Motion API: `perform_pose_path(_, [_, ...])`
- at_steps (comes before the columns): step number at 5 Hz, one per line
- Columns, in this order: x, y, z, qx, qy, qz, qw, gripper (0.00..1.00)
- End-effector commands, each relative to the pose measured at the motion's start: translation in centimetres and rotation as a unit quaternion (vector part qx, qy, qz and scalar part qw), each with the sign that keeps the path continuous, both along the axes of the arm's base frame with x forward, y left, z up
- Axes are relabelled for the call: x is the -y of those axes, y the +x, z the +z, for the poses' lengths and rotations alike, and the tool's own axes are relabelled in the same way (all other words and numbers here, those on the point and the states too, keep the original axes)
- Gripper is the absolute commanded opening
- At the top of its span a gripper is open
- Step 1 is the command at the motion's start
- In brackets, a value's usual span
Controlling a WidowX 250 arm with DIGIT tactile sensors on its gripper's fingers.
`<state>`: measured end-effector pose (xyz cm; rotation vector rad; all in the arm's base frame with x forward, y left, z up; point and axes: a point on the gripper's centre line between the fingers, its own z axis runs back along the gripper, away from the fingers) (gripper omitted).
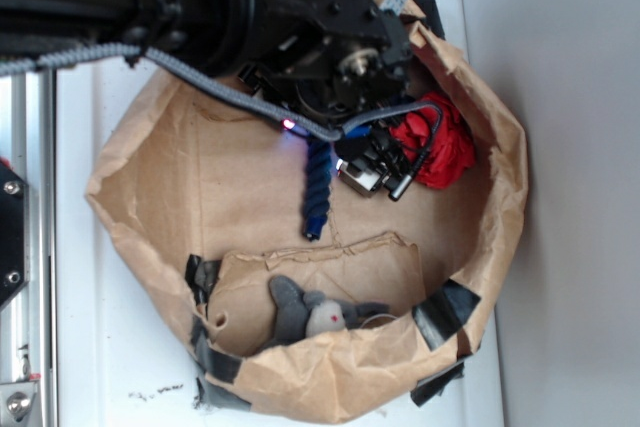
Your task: Grab the blue rope.
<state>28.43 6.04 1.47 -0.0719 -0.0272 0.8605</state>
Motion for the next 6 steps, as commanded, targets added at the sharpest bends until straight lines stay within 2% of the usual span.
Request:
perform_pose_path(1, [-0.9, 0.1, -0.2, 0.014, 0.036, -0.003, 0.999, 0.0])
perform_pose_path(4, [-1.1, 0.3, 0.1, 0.044, 0.051, -0.012, 0.998, 0.0])
perform_pose_path(5, [1.1, -2.4, 0.5, 0.064, 0.05, -0.019, 0.997, 0.0])
perform_pose_path(6, [1.5, -3.3, 3.4, 0.104, 0.047, -0.037, 0.993, 0.0])
